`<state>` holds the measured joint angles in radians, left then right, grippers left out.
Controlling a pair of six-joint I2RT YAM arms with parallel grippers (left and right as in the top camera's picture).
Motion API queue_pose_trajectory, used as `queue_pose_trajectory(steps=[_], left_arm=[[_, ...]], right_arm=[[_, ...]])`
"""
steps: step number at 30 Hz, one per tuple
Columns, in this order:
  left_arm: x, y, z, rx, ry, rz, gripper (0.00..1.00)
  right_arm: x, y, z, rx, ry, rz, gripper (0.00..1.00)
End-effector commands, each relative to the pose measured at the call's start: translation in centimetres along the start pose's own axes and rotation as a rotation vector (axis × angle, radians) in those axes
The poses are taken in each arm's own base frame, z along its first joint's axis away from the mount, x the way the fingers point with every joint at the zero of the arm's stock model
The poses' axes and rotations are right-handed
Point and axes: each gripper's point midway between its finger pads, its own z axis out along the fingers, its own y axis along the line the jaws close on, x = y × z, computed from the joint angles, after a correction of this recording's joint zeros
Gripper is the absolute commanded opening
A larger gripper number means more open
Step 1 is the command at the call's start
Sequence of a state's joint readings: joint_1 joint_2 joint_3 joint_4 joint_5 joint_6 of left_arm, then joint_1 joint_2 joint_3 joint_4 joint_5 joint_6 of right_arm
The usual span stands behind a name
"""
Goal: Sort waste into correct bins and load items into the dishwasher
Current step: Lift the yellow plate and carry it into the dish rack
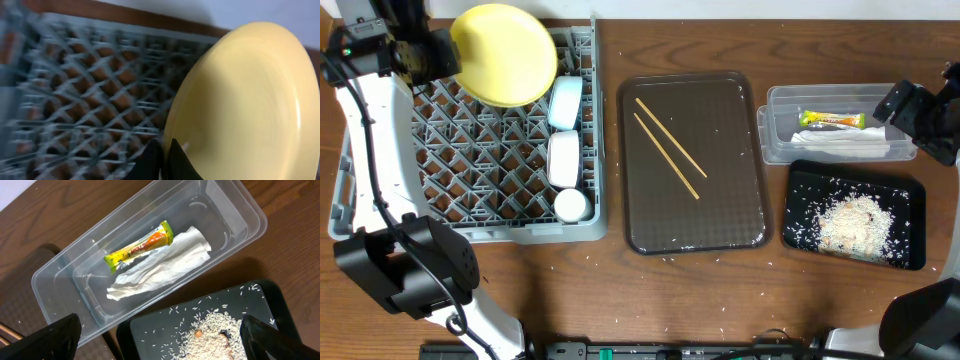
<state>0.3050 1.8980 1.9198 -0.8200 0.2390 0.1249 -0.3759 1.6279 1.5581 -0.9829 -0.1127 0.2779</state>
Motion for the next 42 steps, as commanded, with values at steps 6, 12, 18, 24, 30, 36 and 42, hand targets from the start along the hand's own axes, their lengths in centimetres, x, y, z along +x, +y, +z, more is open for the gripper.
queue_pose_trajectory(steps=[6,12,18,24,30,36,42], left_arm=[[0.4,5.4,-1.5,-0.351,0.031,0.095,0.07],[0.5,4.8,-1.0,-0.368,0.035,0.114,0.08],[0.9,3.8,-0.2,-0.489,0.046,0.175,0.07],[0.7,1.9,0.0,-0.55,0.032,0.227,0.08],[0.9,0.5,-0.2,-0.585,0.038,0.269,0.08],[1.6,-1.9,0.3,-0.543,0.057,0.305,0.14],[2.6,-4.0,1.1,-0.44,0.086,0.325,0.34]], right_arm=[[0.1,-0.2,0.2,0.003,0.006,0.009,0.99],[0.1,-0.2,0.2,0.003,0.006,0.009,0.99],[0.1,-0.2,0.2,0.003,0.006,0.009,0.99],[0.1,-0.2,0.2,0.003,0.006,0.009,0.99],[0.1,-0.2,0.2,0.003,0.006,0.009,0.99],[0.1,-0.2,0.2,0.003,0.006,0.009,0.99],[0.1,-0.2,0.2,0.003,0.006,0.009,0.99]])
